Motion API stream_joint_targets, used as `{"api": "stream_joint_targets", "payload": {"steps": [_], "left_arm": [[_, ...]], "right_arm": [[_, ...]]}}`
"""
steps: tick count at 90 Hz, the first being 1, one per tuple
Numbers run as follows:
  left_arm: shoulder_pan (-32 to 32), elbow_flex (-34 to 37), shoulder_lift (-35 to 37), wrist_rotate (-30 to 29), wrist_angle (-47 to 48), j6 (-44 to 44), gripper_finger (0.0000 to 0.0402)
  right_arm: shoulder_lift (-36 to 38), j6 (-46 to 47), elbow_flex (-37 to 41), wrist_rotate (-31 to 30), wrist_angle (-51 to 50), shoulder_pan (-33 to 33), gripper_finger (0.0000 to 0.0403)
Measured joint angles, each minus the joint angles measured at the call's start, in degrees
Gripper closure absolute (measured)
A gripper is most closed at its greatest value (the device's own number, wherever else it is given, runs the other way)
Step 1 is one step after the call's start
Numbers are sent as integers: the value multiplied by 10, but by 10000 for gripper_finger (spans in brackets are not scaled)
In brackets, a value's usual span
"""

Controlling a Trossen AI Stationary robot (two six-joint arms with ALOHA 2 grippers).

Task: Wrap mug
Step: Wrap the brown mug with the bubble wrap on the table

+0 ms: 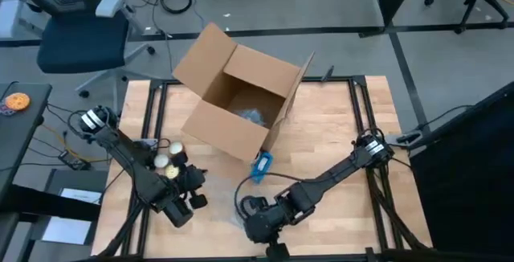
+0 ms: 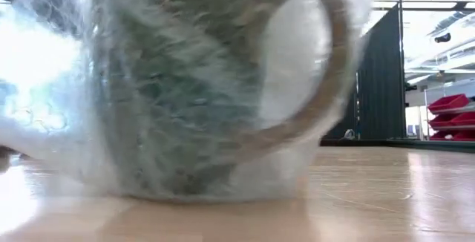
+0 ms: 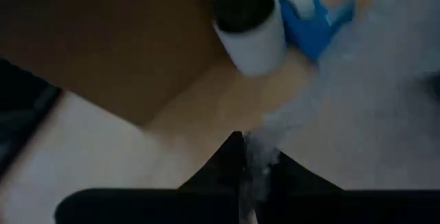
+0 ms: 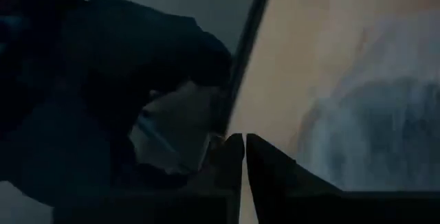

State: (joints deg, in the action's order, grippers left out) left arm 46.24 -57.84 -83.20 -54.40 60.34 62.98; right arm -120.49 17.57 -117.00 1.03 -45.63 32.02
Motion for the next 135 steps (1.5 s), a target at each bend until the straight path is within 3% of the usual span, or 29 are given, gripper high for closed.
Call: {"api": "stream_joint_targets", "payload": {"steps": [18,26,45,63,74,104,125,135], "left_arm": [[0,0,0,-55,-4,0,402],[-1,0,0,-59,-7,0,402],[-2,0,-1,-87,-11,0,402],[-18,0,-1,-139,-23,0,402],[-33,0,-1,-144,-45,-13,402],[-85,1,-37,-146,-159,-127,402],[-101,1,-54,-140,-194,-165,402],[-104,0,-53,-147,-207,-165,402]], "right_arm": [[56,1,-12,-261,-85,4,403],[39,0,-5,-311,-95,-19,403],[-25,-43,26,-295,-2,-70,403],[-68,-108,22,-253,147,-76,403],[-93,-108,25,-257,146,-81,403],[-69,-118,25,-252,140,-81,403],[-23,-74,25,-247,38,-60,403],[-19,-47,24,-215,24,-55,403]]}}
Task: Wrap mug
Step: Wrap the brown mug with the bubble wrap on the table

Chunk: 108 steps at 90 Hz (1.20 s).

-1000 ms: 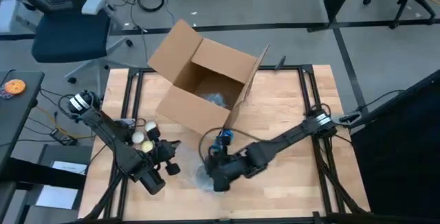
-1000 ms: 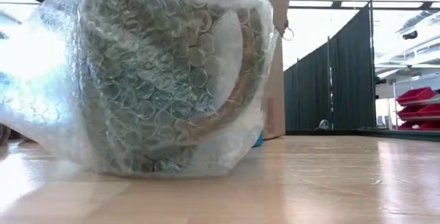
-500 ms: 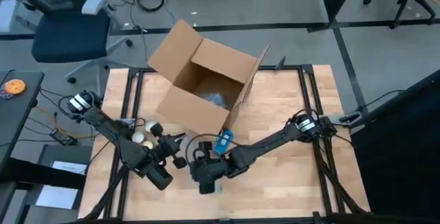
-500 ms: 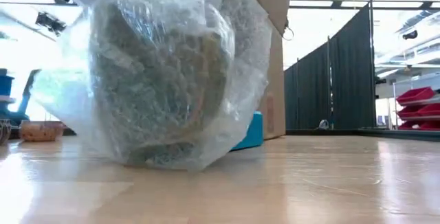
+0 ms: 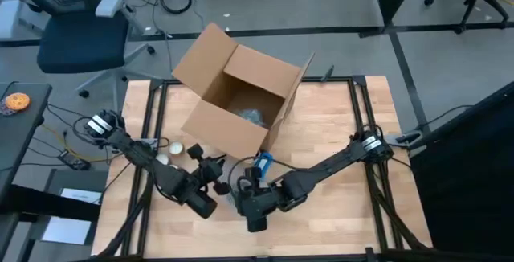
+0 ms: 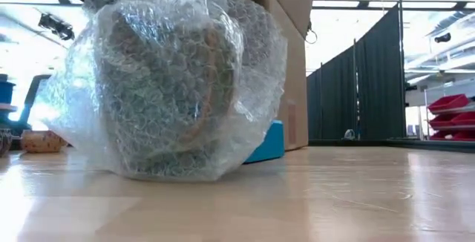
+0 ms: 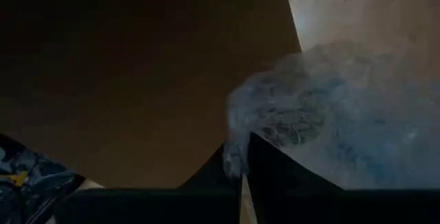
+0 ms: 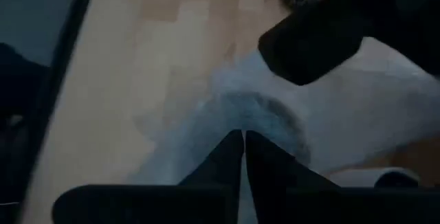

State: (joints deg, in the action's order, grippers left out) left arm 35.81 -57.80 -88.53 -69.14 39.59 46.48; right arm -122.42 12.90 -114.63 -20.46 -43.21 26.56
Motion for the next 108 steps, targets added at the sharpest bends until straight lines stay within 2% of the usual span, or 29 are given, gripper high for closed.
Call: {"api": "stream_joint_targets", "payload": {"steps": [10,22,34,45,60,73,84,108], "left_arm": [[0,0,0,-6,-19,0,402],[-2,0,0,8,-64,-42,402],[-2,0,0,69,-144,-116,402],[0,0,0,126,-197,-179,402],[6,0,0,143,-206,-180,402],[6,0,1,198,-212,-204,402],[7,0,1,237,-227,-233,401],[7,0,-1,281,-267,-280,402]], "right_arm": [[-12,6,10,44,33,-2,403],[-22,11,54,55,84,-14,403],[-22,19,94,52,120,-30,403],[-22,30,102,48,116,-41,403],[-20,30,93,50,98,-43,403],[-18,63,69,54,52,-39,403],[-17,94,54,79,12,-35,403],[-17,130,14,122,-29,-12,403]]}}
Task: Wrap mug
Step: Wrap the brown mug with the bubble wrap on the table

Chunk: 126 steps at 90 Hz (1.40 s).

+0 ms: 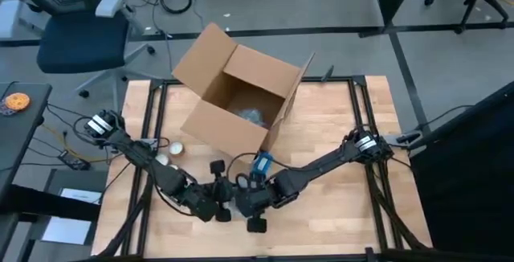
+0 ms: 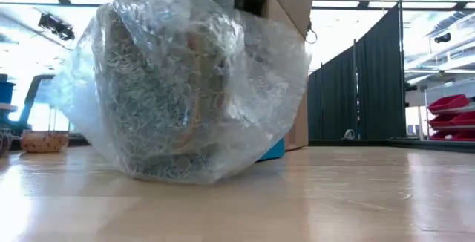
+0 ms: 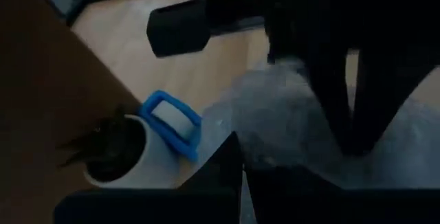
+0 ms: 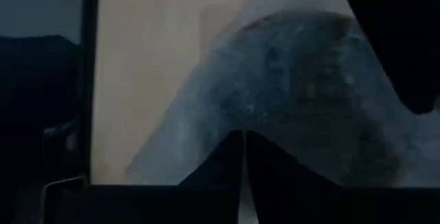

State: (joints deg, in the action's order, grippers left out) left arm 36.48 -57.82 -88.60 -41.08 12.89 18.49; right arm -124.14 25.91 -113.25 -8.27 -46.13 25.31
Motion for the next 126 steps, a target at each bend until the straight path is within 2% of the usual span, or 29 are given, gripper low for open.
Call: {"api": "stream_joint_targets", "payload": {"steps": [22,42,47,54,69,86,110,126], "left_arm": [[-1,0,-6,31,2,-9,402],[-1,0,-53,68,-31,-21,402],[-1,0,-63,81,-42,-21,402],[-1,0,-69,87,-50,-22,402],[-1,0,-68,88,-45,-22,398],[0,2,-50,99,-19,-26,368],[21,-31,32,98,137,21,322],[54,-26,67,102,160,122,319]], "right_arm": [[1,-5,-109,-12,-131,29,403],[1,-52,-140,-187,-180,21,403],[1,-62,-133,-207,-170,13,403],[-2,-76,-112,-187,-144,2,403],[-3,-86,-28,-88,-51,-14,403],[2,-86,54,-40,54,-27,403],[-3,-70,86,-21,25,-35,403],[-3,-64,85,-7,13,-30,403]]}}
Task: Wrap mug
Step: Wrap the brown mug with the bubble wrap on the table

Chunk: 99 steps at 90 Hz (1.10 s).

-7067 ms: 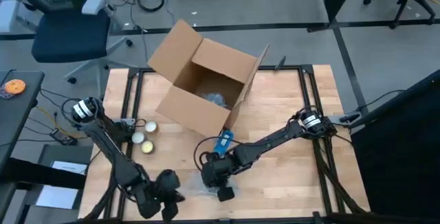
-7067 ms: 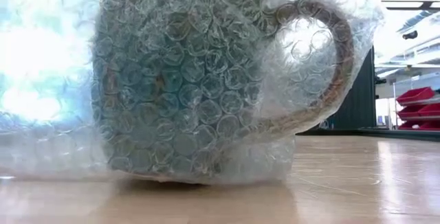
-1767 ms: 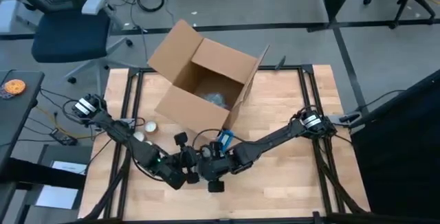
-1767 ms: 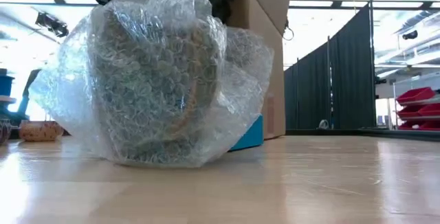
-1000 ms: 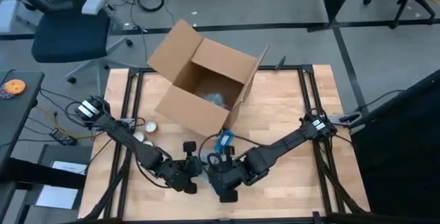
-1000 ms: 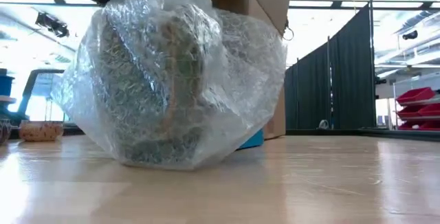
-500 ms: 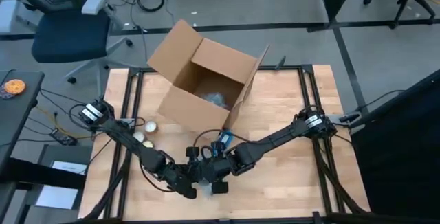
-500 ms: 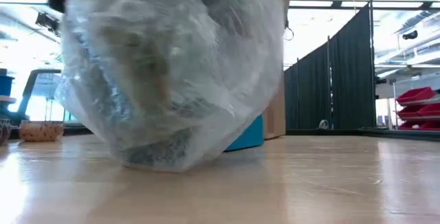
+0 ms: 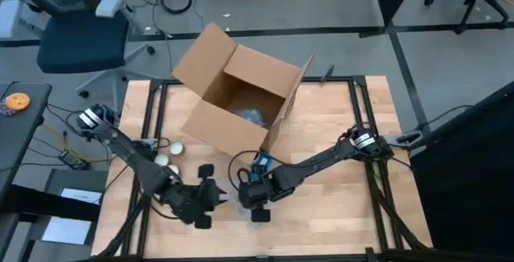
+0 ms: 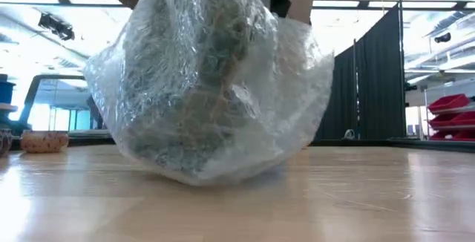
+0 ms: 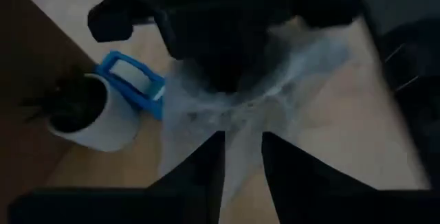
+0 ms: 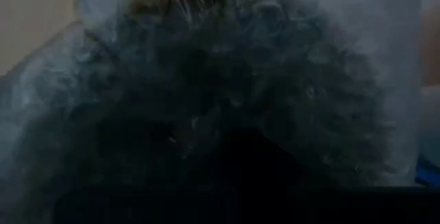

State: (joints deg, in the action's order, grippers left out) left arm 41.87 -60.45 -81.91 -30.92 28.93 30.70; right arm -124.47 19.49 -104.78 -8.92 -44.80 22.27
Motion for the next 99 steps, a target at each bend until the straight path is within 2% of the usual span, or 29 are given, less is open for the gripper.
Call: {"api": "stream_joint_targets", "payload": {"steps": [12,26,39,55,70,83,99], "left_arm": [[22,19,-15,39,-7,78,319],[34,68,-46,68,-90,128,319],[14,110,-63,23,-190,104,319],[-24,130,-65,-30,-208,66,319],[-49,131,-65,-33,-233,22,319],[-56,131,-65,-32,-242,-2,319],[-59,131,-65,-31,-244,-7,319]], "right_arm": [[-1,1,-17,7,-10,6,403],[-3,1,-38,13,-19,11,403],[-3,1,-46,18,-16,13,403],[-3,1,-49,36,-18,11,403],[1,18,-62,61,-25,4,403],[3,19,-98,31,-44,3,403],[2,14,-107,-49,-49,-1,403]]}}
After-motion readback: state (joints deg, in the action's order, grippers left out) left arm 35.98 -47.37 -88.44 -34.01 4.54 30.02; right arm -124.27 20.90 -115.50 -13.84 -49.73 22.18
